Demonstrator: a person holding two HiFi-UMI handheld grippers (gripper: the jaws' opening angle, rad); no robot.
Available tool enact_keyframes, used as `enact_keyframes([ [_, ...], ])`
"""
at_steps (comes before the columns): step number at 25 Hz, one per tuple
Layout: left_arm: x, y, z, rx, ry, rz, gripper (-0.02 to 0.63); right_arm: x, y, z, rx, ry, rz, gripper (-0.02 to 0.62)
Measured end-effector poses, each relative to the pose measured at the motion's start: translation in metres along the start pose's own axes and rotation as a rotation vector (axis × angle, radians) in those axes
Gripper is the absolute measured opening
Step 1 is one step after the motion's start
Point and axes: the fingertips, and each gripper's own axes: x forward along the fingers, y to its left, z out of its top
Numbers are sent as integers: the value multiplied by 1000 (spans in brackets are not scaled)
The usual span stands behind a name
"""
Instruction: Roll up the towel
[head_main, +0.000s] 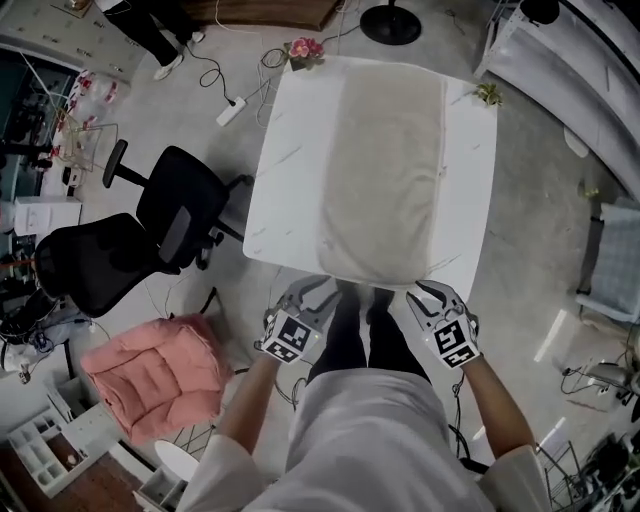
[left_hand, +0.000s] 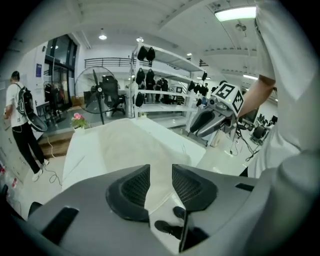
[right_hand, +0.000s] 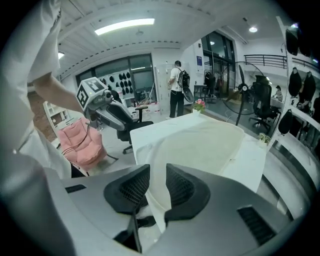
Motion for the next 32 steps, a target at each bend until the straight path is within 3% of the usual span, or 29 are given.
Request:
enact_keyframes([
  [10, 72, 9, -92, 237, 217, -168, 158, 61, 6, -75, -83, 194, 46, 117],
  [16, 92, 15, -135, 390, 333, -223, 149, 84, 9, -116, -159, 307, 81, 123],
  [23, 99, 18, -157, 527, 397, -242, 97, 102, 10, -146, -269, 403, 125, 123],
  [25, 100, 18, -161, 560, 409, -237, 66, 104, 11, -152, -309, 426, 133, 88],
  [28, 99, 17, -163, 568, 410, -231, 40, 106, 15, -155, -324, 431, 130, 36],
  [32, 90, 10, -170, 578, 420, -256, 34, 102, 27, -156, -288, 426, 140, 28],
])
